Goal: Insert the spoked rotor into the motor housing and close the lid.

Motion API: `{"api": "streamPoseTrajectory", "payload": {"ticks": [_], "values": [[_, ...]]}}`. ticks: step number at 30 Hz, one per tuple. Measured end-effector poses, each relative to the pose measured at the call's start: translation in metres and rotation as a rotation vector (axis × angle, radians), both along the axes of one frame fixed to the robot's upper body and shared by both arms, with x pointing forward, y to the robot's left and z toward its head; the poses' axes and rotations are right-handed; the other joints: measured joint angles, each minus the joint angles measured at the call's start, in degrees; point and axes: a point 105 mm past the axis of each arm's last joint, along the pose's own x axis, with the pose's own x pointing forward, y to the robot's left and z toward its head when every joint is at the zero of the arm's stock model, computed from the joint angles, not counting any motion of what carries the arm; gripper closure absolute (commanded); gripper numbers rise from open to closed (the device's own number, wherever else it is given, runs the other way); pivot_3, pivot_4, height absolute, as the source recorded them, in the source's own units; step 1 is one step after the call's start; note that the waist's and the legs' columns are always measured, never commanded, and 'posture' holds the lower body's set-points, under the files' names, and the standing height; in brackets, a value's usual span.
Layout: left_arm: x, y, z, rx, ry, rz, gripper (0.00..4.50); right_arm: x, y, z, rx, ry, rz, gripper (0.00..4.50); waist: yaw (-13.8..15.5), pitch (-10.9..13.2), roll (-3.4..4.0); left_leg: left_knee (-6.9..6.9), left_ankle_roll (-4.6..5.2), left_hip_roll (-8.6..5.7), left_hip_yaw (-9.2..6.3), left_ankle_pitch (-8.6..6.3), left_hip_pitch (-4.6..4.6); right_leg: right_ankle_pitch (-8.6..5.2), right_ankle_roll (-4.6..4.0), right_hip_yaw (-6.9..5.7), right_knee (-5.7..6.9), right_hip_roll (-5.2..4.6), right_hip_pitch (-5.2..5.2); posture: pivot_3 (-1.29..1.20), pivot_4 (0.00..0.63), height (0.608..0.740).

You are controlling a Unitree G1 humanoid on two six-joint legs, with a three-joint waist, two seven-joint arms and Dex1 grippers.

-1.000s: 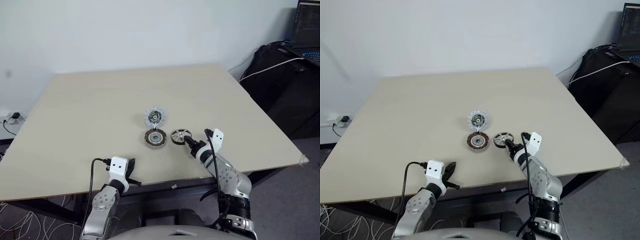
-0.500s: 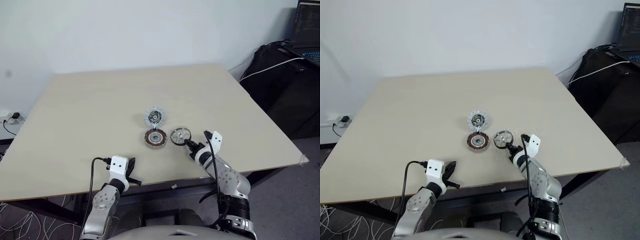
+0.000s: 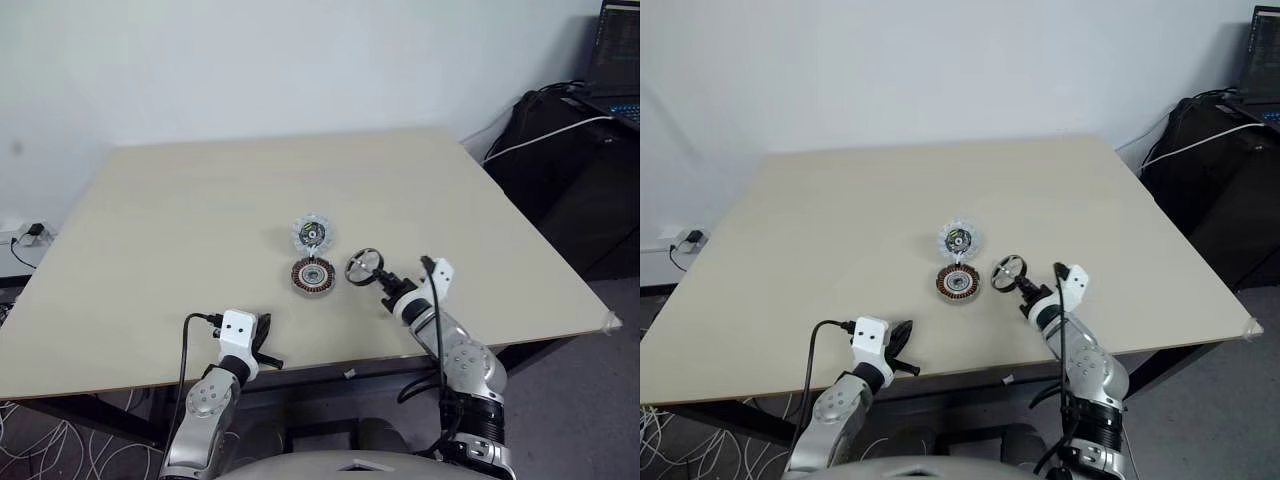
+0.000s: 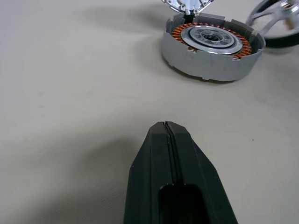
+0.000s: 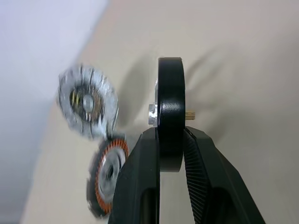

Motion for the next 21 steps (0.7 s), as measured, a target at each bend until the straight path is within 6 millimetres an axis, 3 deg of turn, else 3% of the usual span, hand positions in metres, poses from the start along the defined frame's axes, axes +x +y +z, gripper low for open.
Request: {"api": "streamPoseTrajectory", "payload": {"ticks": [6,11,14,21], "values": [[0.001,-0.001,0.001,0.000,-0.005,-0.004,4.50,0.002,0.000,0.027,0.166,-0.089,-0.024,4.06,-0.6,0.1,0.14,-0.06,0.12,0.06,0.00,0.07,0.00,-0.02,-0.04,0.00,0.01,0.05,0.00,0.00,0.000,0.740],[0.002,-0.001,0.002,-0.001,-0.006,-0.007,4.50,-0.001,0.026,0.034,0.276,-0.075,0.081,4.06,-0.7,0.1,0.16,-0.06,0.13,0.06,0.01,0.07,0.00,-0.03,-0.04,0.00,0.00,0.03,-0.02,0.00,0.000,0.740],[0.002,-0.001,0.001,-0.001,-0.006,-0.006,4.50,-0.003,0.041,0.031,0.304,-0.046,0.145,4.06,-0.7,0.1,0.15,-0.06,0.13,0.06,0.01,0.07,0.00,-0.03,-0.05,0.00,0.00,0.02,-0.02,0.00,0.000,0.740],[-0.001,0.000,-0.001,-0.001,0.004,-0.001,4.50,-0.013,0.076,0.000,0.359,0.102,0.268,4.06,-0.7,0.2,0.14,-0.06,0.14,0.05,0.01,0.08,-0.01,-0.03,-0.05,-0.01,-0.01,0.02,-0.02,0.00,0.000,0.740]]}}
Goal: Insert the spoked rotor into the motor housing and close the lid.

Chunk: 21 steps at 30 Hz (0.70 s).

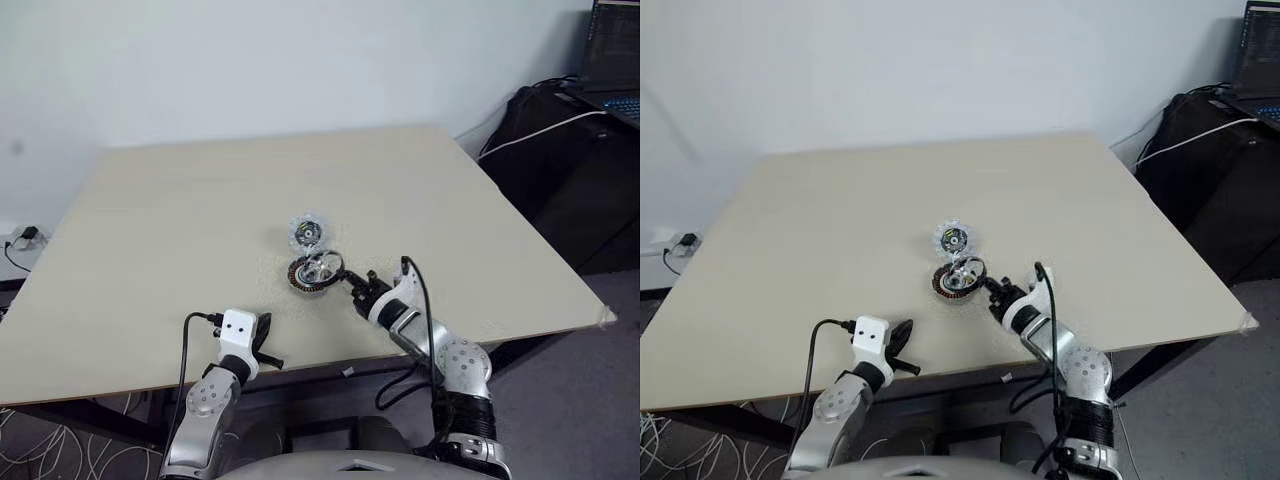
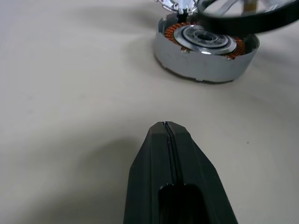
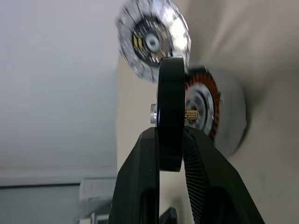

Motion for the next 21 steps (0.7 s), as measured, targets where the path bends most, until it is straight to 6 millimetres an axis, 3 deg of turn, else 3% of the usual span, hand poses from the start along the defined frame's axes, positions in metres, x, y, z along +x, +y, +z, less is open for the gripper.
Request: {"api": "streamPoseTrajectory", "payload": {"ticks": [14,21], "values": [[-0.003,0.002,-0.001,0.003,0.006,0.013,4.50,0.001,0.015,-0.004,0.043,-0.002,0.039,4.06,-0.1,0.0,-0.01,0.00,-0.01,0.00,0.00,-0.01,0.00,0.00,0.01,0.00,0.00,0.01,-0.01,0.00,0.000,0.740],[-0.005,0.003,-0.002,0.007,0.019,0.013,4.50,0.012,0.017,0.008,0.058,-0.061,0.031,4.06,-0.1,0.0,-0.01,0.00,0.00,0.00,0.00,0.00,0.00,0.00,0.01,0.00,0.00,0.01,-0.01,0.00,0.000,0.740]]}}
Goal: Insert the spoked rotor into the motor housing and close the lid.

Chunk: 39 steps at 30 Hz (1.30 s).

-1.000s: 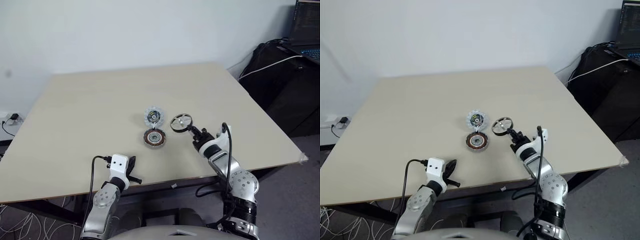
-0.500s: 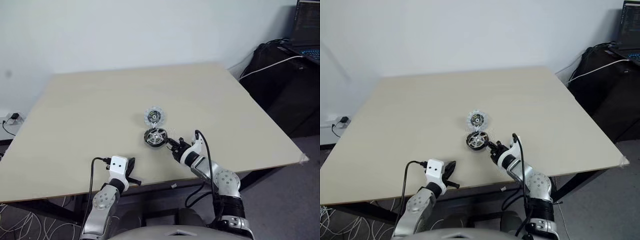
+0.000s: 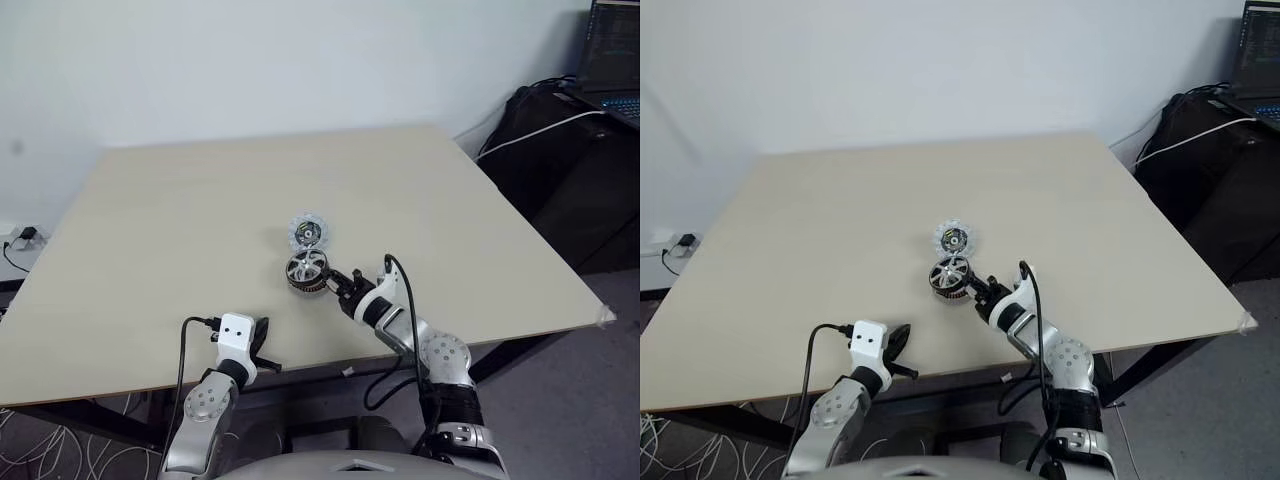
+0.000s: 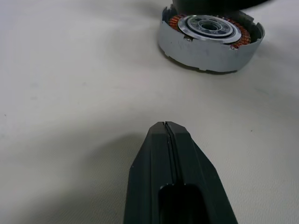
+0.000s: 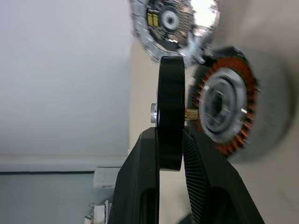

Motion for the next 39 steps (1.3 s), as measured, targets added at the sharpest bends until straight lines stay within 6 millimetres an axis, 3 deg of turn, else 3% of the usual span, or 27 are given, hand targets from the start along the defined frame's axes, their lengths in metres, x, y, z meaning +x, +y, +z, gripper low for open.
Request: {"api": "streamPoseTrajectory", "payload": {"ticks": [10,22,39], "values": [[0.000,0.001,0.000,0.003,0.001,0.000,4.50,0.007,0.002,0.007,0.015,-0.035,-0.009,4.06,0.0,0.0,0.01,-0.01,0.00,0.00,0.00,0.00,0.01,0.00,0.01,0.00,0.01,0.00,-0.01,0.00,0.000,0.740],[0.000,0.003,0.000,0.011,0.002,0.000,4.50,0.010,0.013,-0.006,-0.045,-0.016,0.031,4.06,0.0,0.0,0.01,-0.01,0.01,-0.01,0.00,0.01,0.01,0.01,0.00,0.01,0.01,0.00,-0.01,0.00,0.000,0.740],[0.000,0.005,0.000,0.016,0.003,0.007,4.50,0.009,0.004,-0.013,-0.054,0.010,0.006,4.06,0.2,0.0,0.02,0.00,0.01,-0.03,0.00,0.01,0.01,0.01,0.00,0.01,0.01,-0.01,0.01,0.00,0.000,0.740]]}}
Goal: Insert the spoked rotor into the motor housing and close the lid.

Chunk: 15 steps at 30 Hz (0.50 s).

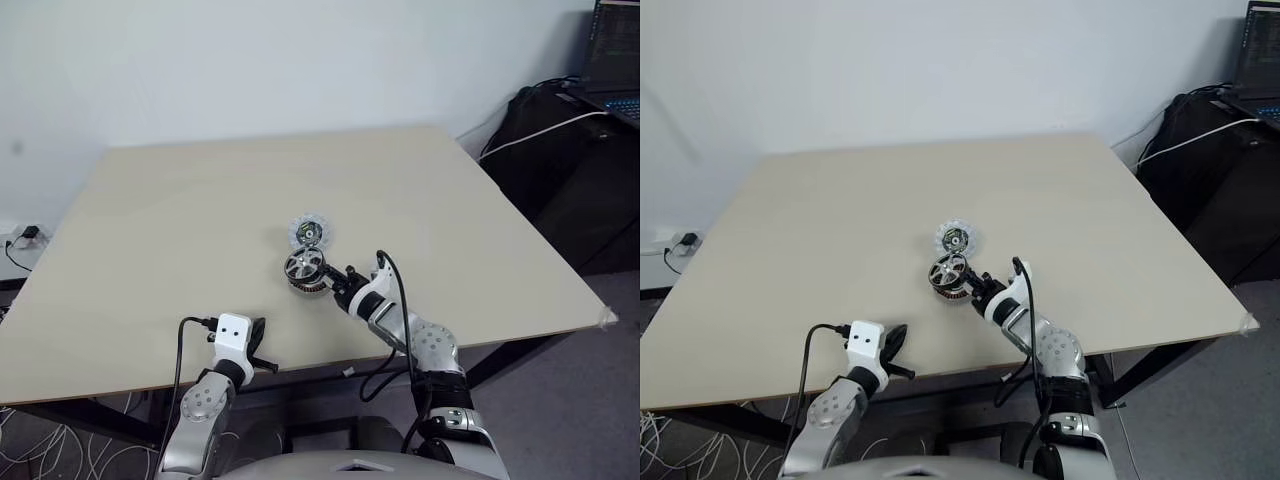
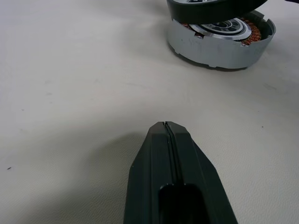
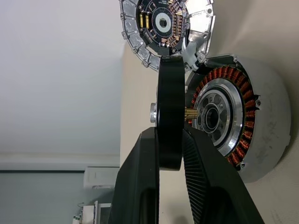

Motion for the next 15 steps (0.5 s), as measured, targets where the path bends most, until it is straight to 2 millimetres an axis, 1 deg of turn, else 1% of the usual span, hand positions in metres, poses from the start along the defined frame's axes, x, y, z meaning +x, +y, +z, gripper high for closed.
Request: {"api": "streamPoseTrajectory", "payload": {"ticks": [1,3,8,9,10,11,15], "values": [[0.000,0.000,0.000,0.000,0.000,0.000,4.50,0.000,0.000,0.000,0.000,0.000,0.001,4.06,0.0,0.0,0.00,0.00,0.00,0.00,0.00,0.00,0.00,0.00,0.00,0.00,0.00,0.00,0.00,0.00,0.000,0.740],[0.000,0.000,0.000,0.000,0.000,0.000,4.50,-0.001,0.000,0.000,-0.002,0.001,0.006,3.32,0.0,0.0,0.00,0.00,0.00,0.00,0.00,0.00,0.00,0.00,0.00,0.00,0.00,0.00,0.00,0.00,0.000,0.740],[0.000,0.000,0.000,0.000,-0.001,0.000,4.50,-0.005,-0.003,-0.006,-0.009,0.025,0.002,1.86,-0.1,0.0,0.00,0.00,0.00,0.00,0.00,0.00,0.00,0.00,0.00,0.01,0.00,0.01,-0.01,0.00,0.000,0.740],[0.000,0.000,0.000,-0.001,-0.001,-0.001,4.50,-0.006,-0.004,-0.007,-0.011,0.027,0.002,1.44,-0.1,0.0,0.00,0.00,0.00,0.01,0.00,0.00,0.00,0.00,0.00,0.01,0.00,0.01,-0.01,0.00,0.000,0.740],[0.001,0.000,0.000,-0.001,-0.002,-0.001,4.50,-0.006,-0.004,-0.006,-0.011,0.027,0.001,1.22,-0.2,0.0,0.00,0.00,0.00,0.01,0.00,0.00,0.00,0.00,0.00,0.00,0.00,0.01,-0.01,0.00,0.000,0.740],[0.001,0.000,0.000,-0.002,-0.002,0.000,4.50,-0.006,-0.004,-0.004,-0.014,0.020,0.001,0.86,-0.2,0.0,0.01,0.00,0.00,0.01,0.00,0.00,0.00,0.00,0.00,0.00,0.01,0.01,-0.01,0.00,0.000,0.740],[0.001,0.000,0.001,-0.007,-0.001,0.002,4.50,-0.006,-0.010,0.006,-0.037,-0.017,-0.011,0.86,-0.1,0.0,0.02,0.00,0.00,0.00,0.00,0.00,-0.01,0.00,0.00,0.01,0.00,0.00,-0.02,0.00,0.000,0.740]]}}
